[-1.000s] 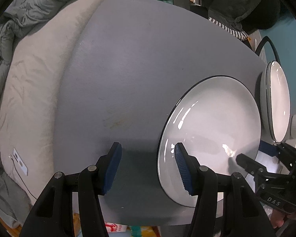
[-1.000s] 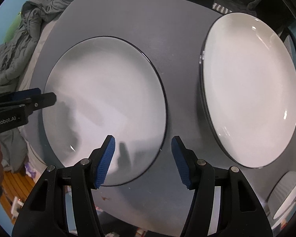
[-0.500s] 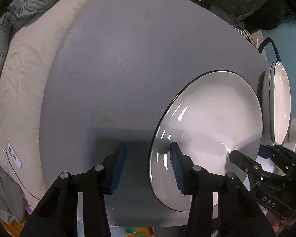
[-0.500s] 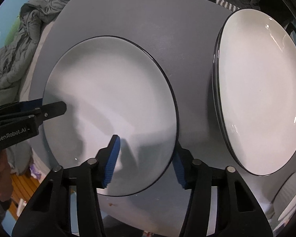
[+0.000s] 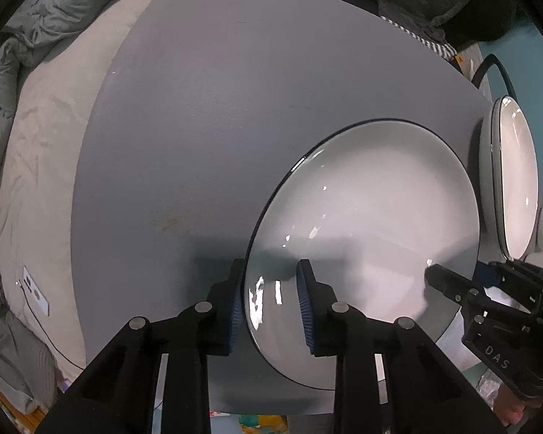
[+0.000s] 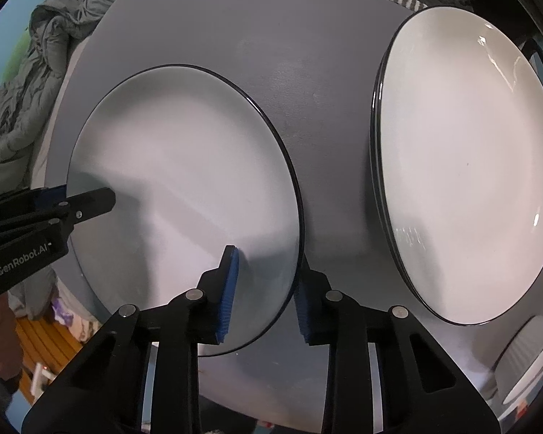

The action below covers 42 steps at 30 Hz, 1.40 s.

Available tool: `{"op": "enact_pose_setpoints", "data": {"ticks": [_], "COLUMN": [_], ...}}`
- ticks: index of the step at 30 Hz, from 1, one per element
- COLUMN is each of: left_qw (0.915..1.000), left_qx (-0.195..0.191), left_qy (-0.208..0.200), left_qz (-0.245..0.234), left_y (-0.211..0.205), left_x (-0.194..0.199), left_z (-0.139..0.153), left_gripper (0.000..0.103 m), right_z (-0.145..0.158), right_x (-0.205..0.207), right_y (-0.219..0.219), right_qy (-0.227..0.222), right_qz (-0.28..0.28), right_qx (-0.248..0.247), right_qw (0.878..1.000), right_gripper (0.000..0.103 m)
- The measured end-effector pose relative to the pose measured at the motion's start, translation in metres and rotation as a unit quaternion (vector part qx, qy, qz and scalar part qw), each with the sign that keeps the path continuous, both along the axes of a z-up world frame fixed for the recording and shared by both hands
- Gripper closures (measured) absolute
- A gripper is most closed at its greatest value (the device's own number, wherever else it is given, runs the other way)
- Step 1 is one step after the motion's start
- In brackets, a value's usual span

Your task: Organize plates and bowls

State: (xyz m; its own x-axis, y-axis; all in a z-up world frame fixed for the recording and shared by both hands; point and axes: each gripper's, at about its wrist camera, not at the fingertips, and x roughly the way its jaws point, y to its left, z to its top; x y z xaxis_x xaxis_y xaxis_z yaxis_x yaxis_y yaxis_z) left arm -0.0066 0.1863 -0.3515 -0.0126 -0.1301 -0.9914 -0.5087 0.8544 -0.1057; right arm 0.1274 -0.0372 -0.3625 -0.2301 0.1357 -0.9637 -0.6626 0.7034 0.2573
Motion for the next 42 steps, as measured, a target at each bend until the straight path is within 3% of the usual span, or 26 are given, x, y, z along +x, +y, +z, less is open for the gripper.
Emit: {"op": "enact_pose_setpoints", "data": {"ticks": [14, 28, 42], "left_qw": [0.9998, 0.9997, 0.9974], "left_qx": [-0.014, -0.014, -0.013], "left_qy": [0.013, -0.003, -0.033], "left_qz": [0.001, -0.018, -0.064], "left_y": [0.001, -0.007, -0.051], "left_x": [-0.003, 0.007, 0.065], "left_z": [0.001, 0.037, 0.063], "left_gripper": [0.076, 0.076, 0.076], "right_z": [0.005, 0.033, 0.047], "right_x": [-0.007, 0.002, 0.049], "right_y": [0.005, -0.004, -0.057], "right_qy": [0.019, 0.006, 0.033], "right_qz": [0.014, 0.006, -0.059], "right_qx": [0.007, 0.024, 0.036], "right_qw": [1.0, 1.0, 0.997], "right_gripper": [0.084, 0.088, 0.089]}}
